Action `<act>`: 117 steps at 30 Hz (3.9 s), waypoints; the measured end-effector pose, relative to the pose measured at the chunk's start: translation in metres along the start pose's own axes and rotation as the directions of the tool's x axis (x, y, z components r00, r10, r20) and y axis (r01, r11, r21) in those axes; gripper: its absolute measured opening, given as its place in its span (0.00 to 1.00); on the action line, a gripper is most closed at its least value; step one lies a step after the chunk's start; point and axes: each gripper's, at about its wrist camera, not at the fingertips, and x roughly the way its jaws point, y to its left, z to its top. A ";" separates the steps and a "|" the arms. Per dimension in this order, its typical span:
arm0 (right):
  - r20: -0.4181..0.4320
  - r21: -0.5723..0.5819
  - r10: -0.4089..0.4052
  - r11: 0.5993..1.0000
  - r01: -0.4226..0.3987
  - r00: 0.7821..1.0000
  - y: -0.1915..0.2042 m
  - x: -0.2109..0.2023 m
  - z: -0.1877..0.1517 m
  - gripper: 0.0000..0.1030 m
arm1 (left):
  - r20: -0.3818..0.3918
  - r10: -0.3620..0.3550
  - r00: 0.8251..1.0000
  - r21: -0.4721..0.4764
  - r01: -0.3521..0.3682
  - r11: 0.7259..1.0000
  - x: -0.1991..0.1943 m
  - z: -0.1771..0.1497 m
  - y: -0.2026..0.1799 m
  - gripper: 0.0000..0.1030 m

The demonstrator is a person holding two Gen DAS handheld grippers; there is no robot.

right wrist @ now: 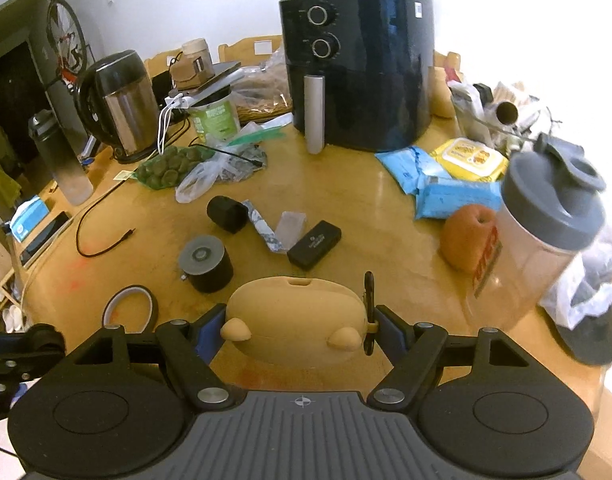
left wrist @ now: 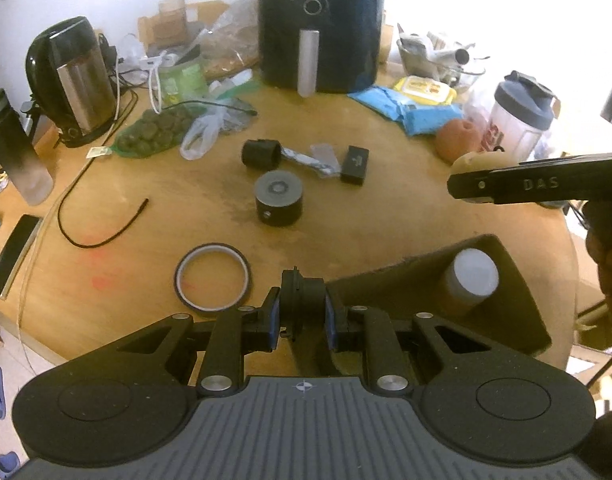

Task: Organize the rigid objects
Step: 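Lift the pig toy off the table with the right tool, then lower the pig toy into the cardboard box and open the right tool, then move the left tool to the clear tape ring and grasp it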

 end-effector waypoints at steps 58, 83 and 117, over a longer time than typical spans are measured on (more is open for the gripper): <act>-0.144 -0.075 0.134 0.986 -0.146 0.981 0.018 -0.037 -0.065 0.93 | -0.061 0.058 0.996 -0.038 -0.060 0.997 -0.016 -0.038 -0.015 0.39; -0.152 -0.080 0.044 0.995 -0.056 0.987 0.020 -0.029 -0.054 1.00 | -0.019 0.069 0.997 -0.086 -0.070 0.994 -0.006 -0.024 0.005 0.64; -0.131 -0.118 0.017 0.993 -0.032 0.991 0.044 0.010 -0.021 1.00 | -0.054 0.111 0.992 -0.050 -0.113 0.992 0.042 0.004 0.066 0.83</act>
